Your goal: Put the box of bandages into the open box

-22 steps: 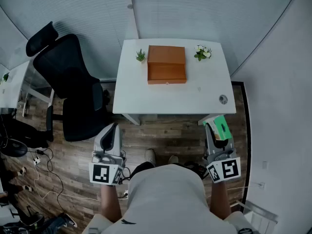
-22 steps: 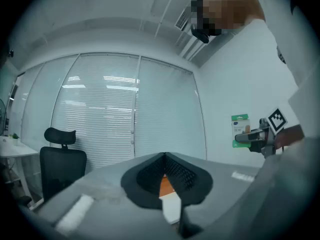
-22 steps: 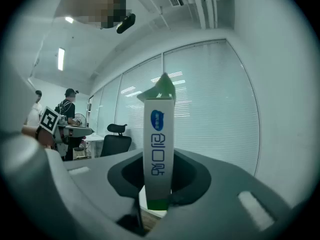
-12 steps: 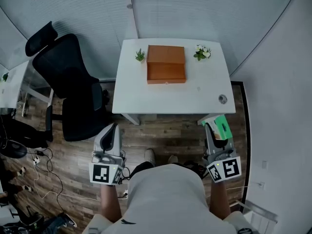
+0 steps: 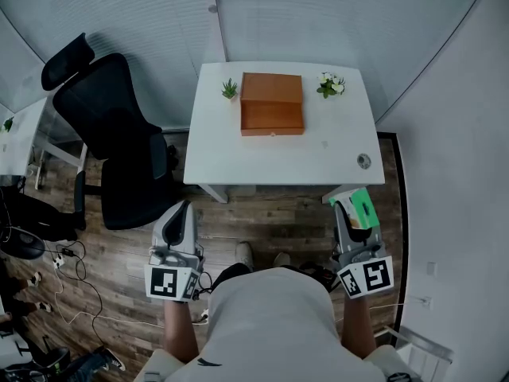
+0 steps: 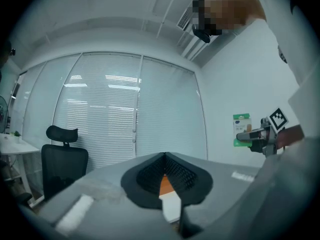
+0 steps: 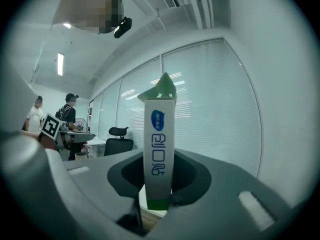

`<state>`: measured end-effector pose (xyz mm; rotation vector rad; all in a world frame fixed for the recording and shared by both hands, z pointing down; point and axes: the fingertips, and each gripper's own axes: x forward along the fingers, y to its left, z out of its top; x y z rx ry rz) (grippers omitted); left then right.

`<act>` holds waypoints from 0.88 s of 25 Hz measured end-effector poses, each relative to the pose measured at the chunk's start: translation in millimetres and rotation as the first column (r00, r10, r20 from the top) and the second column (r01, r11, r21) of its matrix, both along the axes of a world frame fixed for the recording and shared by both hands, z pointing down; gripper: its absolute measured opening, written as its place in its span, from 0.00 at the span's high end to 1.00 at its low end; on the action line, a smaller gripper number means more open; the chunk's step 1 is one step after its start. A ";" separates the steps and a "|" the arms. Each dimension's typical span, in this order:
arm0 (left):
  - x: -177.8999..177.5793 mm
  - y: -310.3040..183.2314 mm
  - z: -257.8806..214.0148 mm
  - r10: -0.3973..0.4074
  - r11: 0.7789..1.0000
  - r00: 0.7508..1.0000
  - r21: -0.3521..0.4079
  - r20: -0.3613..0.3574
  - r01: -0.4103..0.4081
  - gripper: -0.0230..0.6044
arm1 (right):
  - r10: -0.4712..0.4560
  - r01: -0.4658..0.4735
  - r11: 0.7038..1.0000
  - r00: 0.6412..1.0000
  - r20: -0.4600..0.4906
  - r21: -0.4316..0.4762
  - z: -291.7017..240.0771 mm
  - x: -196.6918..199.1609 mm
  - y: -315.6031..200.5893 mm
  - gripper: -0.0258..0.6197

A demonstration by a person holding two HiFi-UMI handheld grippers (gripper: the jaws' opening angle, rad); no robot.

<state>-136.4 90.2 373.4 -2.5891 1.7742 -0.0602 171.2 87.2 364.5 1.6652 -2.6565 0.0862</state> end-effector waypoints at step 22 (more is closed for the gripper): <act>-56.9 -48.0 7.8 0.067 0.997 0.997 -0.027 -0.039 -0.068 0.95 | 0.054 -0.054 0.998 0.997 -0.046 0.010 -5.4 -58.0 -48.3 0.82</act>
